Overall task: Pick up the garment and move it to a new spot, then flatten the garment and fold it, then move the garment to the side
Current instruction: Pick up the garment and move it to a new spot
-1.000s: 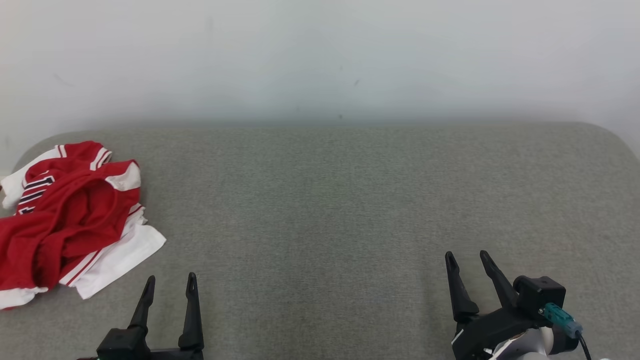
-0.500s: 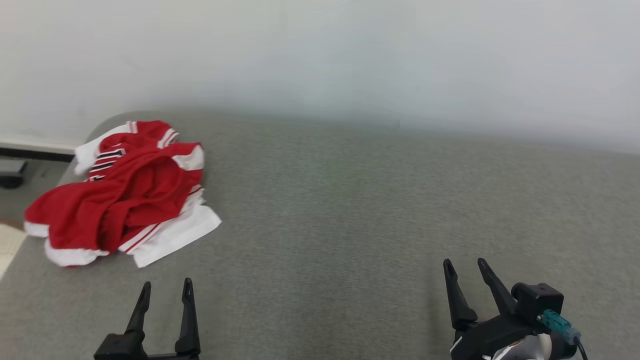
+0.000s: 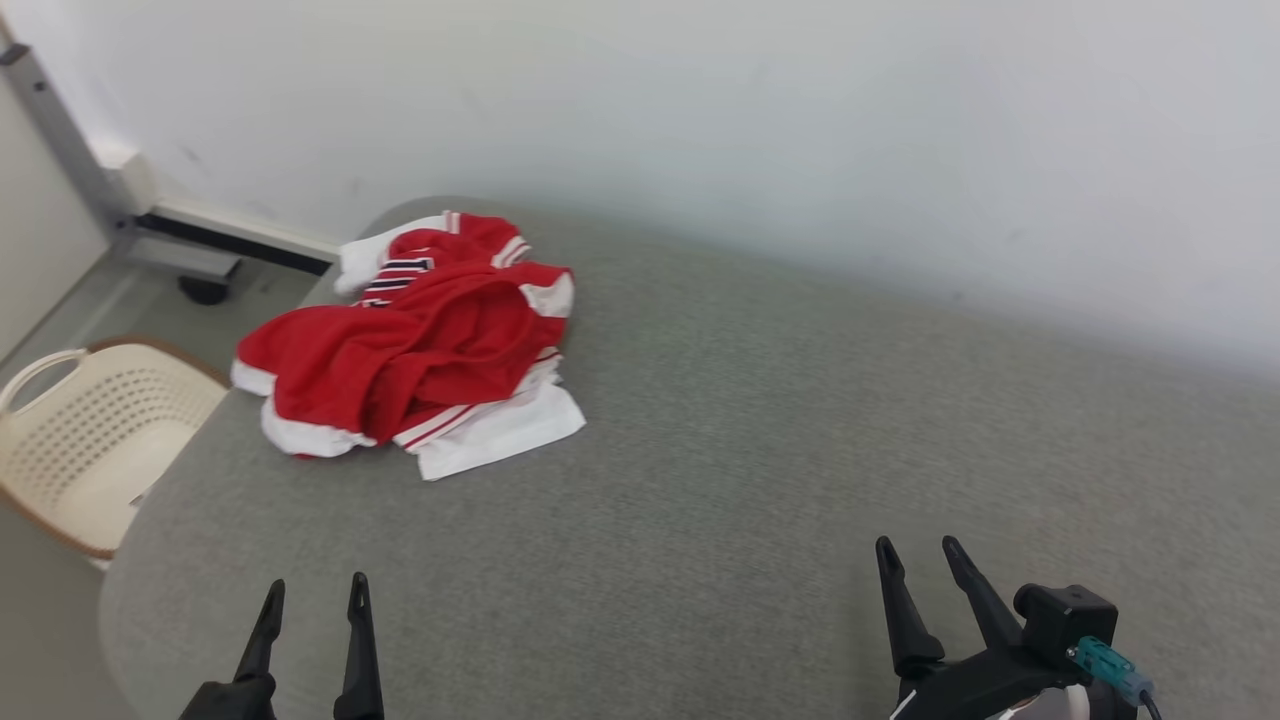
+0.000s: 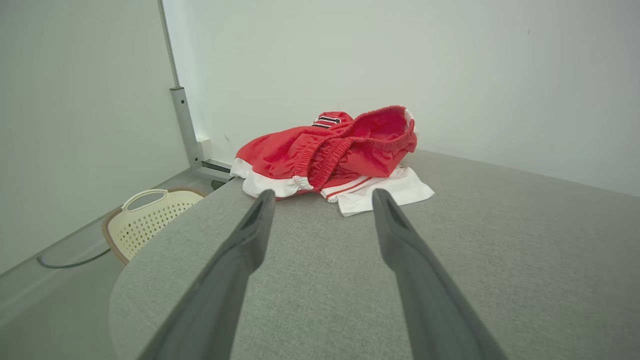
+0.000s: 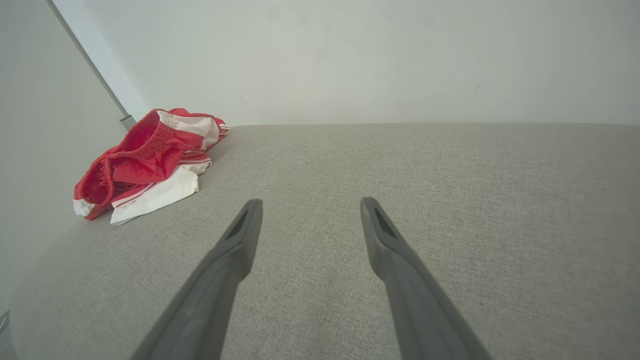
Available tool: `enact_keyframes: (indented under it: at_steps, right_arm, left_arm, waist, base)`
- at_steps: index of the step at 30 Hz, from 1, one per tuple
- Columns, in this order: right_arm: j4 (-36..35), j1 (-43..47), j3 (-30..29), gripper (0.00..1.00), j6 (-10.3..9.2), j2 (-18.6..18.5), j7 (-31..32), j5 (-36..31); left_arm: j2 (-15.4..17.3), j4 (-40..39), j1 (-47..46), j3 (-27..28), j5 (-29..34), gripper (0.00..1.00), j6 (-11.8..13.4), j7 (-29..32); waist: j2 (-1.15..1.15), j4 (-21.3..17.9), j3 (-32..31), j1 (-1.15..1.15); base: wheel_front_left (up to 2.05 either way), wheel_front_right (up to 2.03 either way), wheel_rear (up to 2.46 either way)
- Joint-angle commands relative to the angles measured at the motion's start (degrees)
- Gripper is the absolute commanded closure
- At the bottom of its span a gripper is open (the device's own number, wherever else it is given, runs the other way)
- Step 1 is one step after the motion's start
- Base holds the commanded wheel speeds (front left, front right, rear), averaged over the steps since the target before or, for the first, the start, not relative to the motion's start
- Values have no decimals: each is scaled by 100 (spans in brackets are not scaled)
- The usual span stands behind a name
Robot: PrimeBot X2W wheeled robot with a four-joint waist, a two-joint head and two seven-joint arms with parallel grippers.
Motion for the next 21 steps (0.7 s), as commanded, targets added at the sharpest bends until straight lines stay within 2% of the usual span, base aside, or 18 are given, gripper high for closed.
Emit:
enact_keyframes:
  at_steps: [1,9,21]
  right_arm:
    - [42,11,48,0,21,-12,-44,61]
    - [149,-43,133,0,21,-12,-114,133]
    - [255,-70,241,0,21,-14,-118,111]
  left_arm:
    - [28,10,36,46,34,0,-23,-19]
    - [53,31,44,164,79,0,-64,-19]
    - [31,31,81,175,112,0,-137,-19]
  waist:
    - [0,400,-102,0]
    - [0,698,-146,0]
    - [0,717,-58,0]
  base:
    - [0,0,0]
    - [0,0,0]
    - [0,0,0]
